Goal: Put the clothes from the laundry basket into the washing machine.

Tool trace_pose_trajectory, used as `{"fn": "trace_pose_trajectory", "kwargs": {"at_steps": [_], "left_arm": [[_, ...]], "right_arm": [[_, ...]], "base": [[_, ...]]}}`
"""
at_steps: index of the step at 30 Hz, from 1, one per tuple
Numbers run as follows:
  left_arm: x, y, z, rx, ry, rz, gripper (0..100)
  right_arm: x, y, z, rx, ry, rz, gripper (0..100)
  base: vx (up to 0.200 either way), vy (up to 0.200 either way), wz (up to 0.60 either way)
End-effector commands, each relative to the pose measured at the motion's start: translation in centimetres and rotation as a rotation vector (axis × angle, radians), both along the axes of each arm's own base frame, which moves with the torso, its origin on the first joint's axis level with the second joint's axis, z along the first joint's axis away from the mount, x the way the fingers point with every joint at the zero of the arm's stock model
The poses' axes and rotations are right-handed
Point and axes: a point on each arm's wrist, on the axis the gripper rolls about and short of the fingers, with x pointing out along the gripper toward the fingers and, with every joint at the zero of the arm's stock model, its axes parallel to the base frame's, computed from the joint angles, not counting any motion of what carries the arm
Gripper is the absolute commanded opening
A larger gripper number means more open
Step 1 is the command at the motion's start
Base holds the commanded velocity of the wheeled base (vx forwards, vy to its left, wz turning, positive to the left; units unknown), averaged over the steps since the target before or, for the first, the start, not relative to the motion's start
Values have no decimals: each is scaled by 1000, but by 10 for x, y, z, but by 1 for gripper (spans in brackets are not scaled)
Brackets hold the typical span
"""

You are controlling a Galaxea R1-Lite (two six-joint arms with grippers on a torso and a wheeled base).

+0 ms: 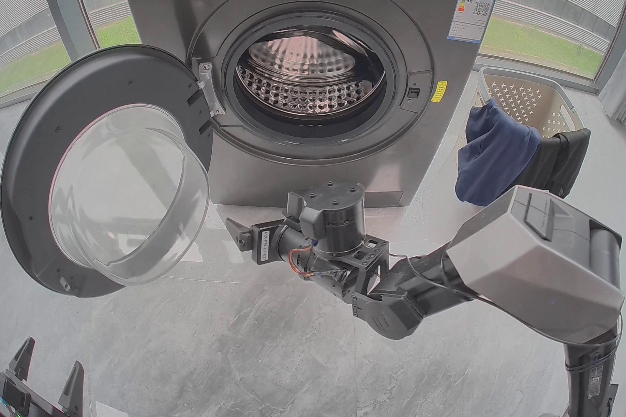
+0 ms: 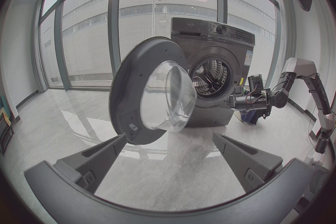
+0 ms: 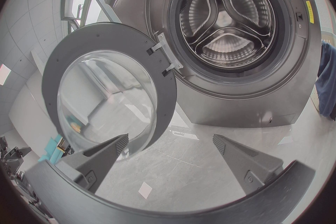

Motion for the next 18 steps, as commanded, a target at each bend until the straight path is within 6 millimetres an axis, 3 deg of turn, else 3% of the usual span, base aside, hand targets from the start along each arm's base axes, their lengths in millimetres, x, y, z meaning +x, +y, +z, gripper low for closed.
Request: {"fn": "trace_pose_trajectory", "kwargs": {"at_steps": [1,3,4,11,13,17,18], "left_arm": [[0,0,-4,0,3,1,100],[0,0,-4,0,3,1,100],[0,0,-4,0,3,1,100],[0,0,-4,5,3,-4,100],[0,0,-4,6,3,-5,100],[0,0,-4,3,3,-5,100],[0,0,-4,2,3,-5,100]], "right_arm": [[-10,-26,25,-7,-15,-19,100],[-14,-33,30,-19,-23,-22,100],[-22,-49,38,-52,-39,-22,100],[-52,-111,60,-94,-94,-68,100],[-69,-144,71,-107,-124,-102,100],[-88,-184,85,-106,-154,-166,100],[-94,-203,88,-105,-160,-209,100]], "base": [[0,0,0],[0,0,0],[0,0,0],[0,0,0],[0,0,0],[0,0,0],[0,0,0]]}}
